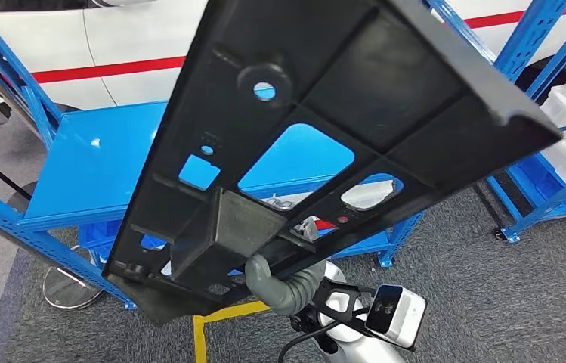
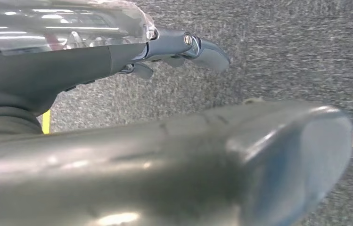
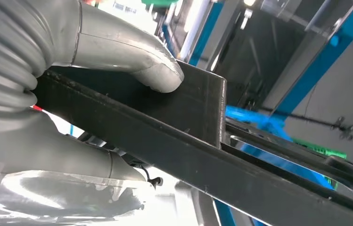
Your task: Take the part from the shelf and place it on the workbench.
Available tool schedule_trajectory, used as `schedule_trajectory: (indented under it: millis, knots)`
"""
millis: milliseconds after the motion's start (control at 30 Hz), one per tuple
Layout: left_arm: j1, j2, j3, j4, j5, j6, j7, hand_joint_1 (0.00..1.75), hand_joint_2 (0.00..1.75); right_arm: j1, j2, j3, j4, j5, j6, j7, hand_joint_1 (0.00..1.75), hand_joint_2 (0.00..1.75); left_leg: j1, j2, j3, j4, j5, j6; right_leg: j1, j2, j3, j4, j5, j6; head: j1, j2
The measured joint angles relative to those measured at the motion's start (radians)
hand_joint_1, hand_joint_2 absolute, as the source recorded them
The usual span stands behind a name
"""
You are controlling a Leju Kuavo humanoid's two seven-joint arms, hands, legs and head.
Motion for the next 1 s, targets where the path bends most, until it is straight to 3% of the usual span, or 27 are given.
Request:
schedule_trajectory:
  millis: [33,67,100,133,200,267,333,367,433,500,533,567,600,667,733,767,833,867,900,1000]
  knots:
    - [-0.001,0.002,-0.008,0.000,-0.001,-0.001,0.002,0.00,0.00,-0.003,-0.002,0.004,-0.001,0.008,-0.007,0.000,1.73,1.75,0.000,0.000,0.000,0.042,-0.007,0.000,0.002,0.000,-0.015,0.001,0.011,0.000,0.000,0.000]
    - [-0.002,0.003,-0.017,0.000,-0.001,-0.002,0.004,0.00,0.00,-0.006,-0.005,0.010,0.000,0.012,-0.008,0.000,1.73,1.75,0.000,0.000,0.015,0.051,0.008,0.000,0.004,0.000,-0.031,0.003,0.021,0.000,0.000,0.000]
    - [-0.003,0.004,-0.024,0.000,-0.002,-0.003,0.005,0.00,0.00,-0.010,-0.009,0.017,0.000,0.012,0.000,0.000,1.73,1.75,0.000,0.000,0.048,0.024,0.037,0.003,0.005,0.001,-0.046,0.005,0.031,0.002,0.000,0.000]
    - [-0.005,0.005,-0.030,0.000,-0.002,-0.004,0.005,0.00,0.00,-0.015,-0.013,0.023,0.000,0.009,0.016,0.000,1.73,1.75,-0.001,0.000,0.096,-0.034,0.063,0.007,0.006,0.001,-0.058,0.007,0.041,0.004,0.000,0.000]
    - [-0.011,0.009,-0.041,0.000,-0.002,-0.005,0.003,0.00,0.00,-0.024,-0.020,0.032,-0.003,-0.005,0.063,0.000,1.73,1.75,-0.006,-0.001,0.200,-0.182,0.067,0.018,0.008,0.001,-0.074,0.010,0.057,0.012,0.000,0.000]
    - [-0.017,0.012,-0.050,0.001,-0.002,-0.005,0.001,0.00,0.00,-0.030,-0.025,0.035,-0.007,-0.019,0.101,0.000,1.73,1.75,-0.014,-0.001,0.244,-0.261,0.050,0.026,0.007,-0.002,-0.077,0.007,0.074,0.023,0.000,0.000]
    - [-0.017,0.014,-0.055,0.002,-0.002,-0.006,-0.001,0.00,0.00,-0.033,-0.030,0.035,-0.009,-0.025,0.114,0.000,1.73,1.75,-0.015,0.001,0.235,-0.272,0.065,0.036,0.004,-0.002,-0.079,0.003,0.086,0.037,0.000,0.000]
    - [-0.018,0.014,-0.056,0.002,-0.002,-0.007,-0.001,0.00,0.00,-0.035,-0.032,0.035,-0.009,-0.026,0.116,0.000,1.73,1.75,-0.013,0.003,0.228,-0.276,0.077,0.043,0.004,-0.001,-0.085,0.012,0.071,0.042,0.000,0.000]
    - [-0.020,0.014,-0.059,0.002,-0.002,-0.008,-0.001,0.00,0.00,-0.036,-0.038,0.036,-0.009,-0.029,0.124,0.000,1.73,1.75,-0.009,0.007,0.205,-0.281,0.103,0.055,0.002,0.002,-0.113,0.086,-0.015,0.051,0.000,0.000]
    - [-0.021,0.014,-0.062,0.002,-0.001,-0.009,-0.002,0.00,0.00,-0.036,-0.044,0.035,-0.009,-0.041,0.164,0.000,1.73,1.75,-0.010,0.008,0.175,-0.278,0.126,0.060,0.000,0.003,-0.143,0.214,-0.104,0.057,0.000,0.000]
    - [-0.021,0.014,-0.063,0.002,0.000,-0.010,-0.002,0.00,0.00,-0.035,-0.046,0.032,-0.007,-0.050,0.201,0.000,1.73,1.75,-0.010,0.009,0.158,-0.276,0.137,0.059,-0.001,0.003,-0.148,0.265,-0.116,0.059,0.000,0.000]
    - [-0.021,0.014,-0.064,0.002,0.001,-0.011,-0.002,0.00,0.00,-0.034,-0.047,0.028,-0.005,-0.060,0.243,0.000,1.73,1.75,-0.010,0.009,0.142,-0.271,0.147,0.058,-0.002,0.003,-0.140,0.288,-0.104,0.061,0.000,0.000]
    - [-0.021,0.013,-0.064,0.002,0.001,-0.011,-0.003,0.00,0.00,-0.032,-0.048,0.023,-0.002,-0.068,0.285,0.000,1.73,1.75,-0.010,0.009,0.125,-0.266,0.155,0.056,-0.004,0.003,-0.117,0.278,-0.077,0.061,0.000,0.000]
    - [-0.020,0.012,-0.065,0.002,0.002,-0.011,-0.003,0.00,0.00,-0.029,-0.048,0.015,0.004,-0.073,0.342,0.000,1.73,1.75,-0.011,0.008,0.096,-0.251,0.168,0.050,-0.004,0.002,-0.020,0.163,-0.040,0.056,0.000,0.000]
    - [-0.019,0.010,-0.066,0.002,0.003,-0.011,-0.005,0.00,0.00,-0.027,-0.047,0.008,0.008,-0.072,0.362,0.000,1.73,1.75,-0.013,0.007,0.078,-0.238,0.179,0.040,0.001,0.003,0.065,0.035,-0.055,0.046,0.000,0.000]
    - [-0.019,0.010,-0.067,0.002,0.004,-0.011,-0.005,0.00,0.00,-0.026,-0.047,0.005,0.009,-0.072,0.365,0.000,1.73,1.75,-0.014,0.007,0.073,-0.236,0.186,0.034,0.004,0.003,0.081,0.005,-0.066,0.040,0.000,0.000]
    - [-0.017,0.010,-0.068,0.002,0.005,-0.011,-0.004,0.00,0.00,-0.022,-0.046,-0.003,0.011,-0.074,0.369,0.000,1.73,1.75,-0.011,0.007,0.067,-0.238,0.199,0.022,0.005,0.002,0.075,-0.008,-0.057,0.026,0.000,0.000]
    - [-0.015,0.010,-0.069,0.002,0.005,-0.011,-0.001,0.00,0.00,-0.020,-0.046,-0.006,0.013,-0.076,0.371,0.000,1.73,1.75,-0.010,0.006,0.060,-0.232,0.191,0.016,0.004,0.000,0.066,-0.010,-0.046,0.017,0.000,0.000]
    - [-0.014,0.010,-0.069,0.003,0.005,-0.011,0.003,0.00,0.00,-0.019,-0.045,-0.008,0.015,-0.078,0.374,0.000,1.73,1.75,-0.009,0.005,0.049,-0.211,0.163,0.011,0.001,-0.001,0.056,-0.014,-0.033,0.008,0.000,0.000]
    - [-0.011,0.010,-0.070,0.003,0.006,-0.007,0.012,0.00,0.00,-0.014,-0.042,-0.010,0.026,-0.084,0.380,0.000,1.73,1.75,-0.006,0.003,0.008,-0.052,0.020,0.000,0.002,-0.003,0.013,-0.016,0.003,-0.004,0.000,0.000]
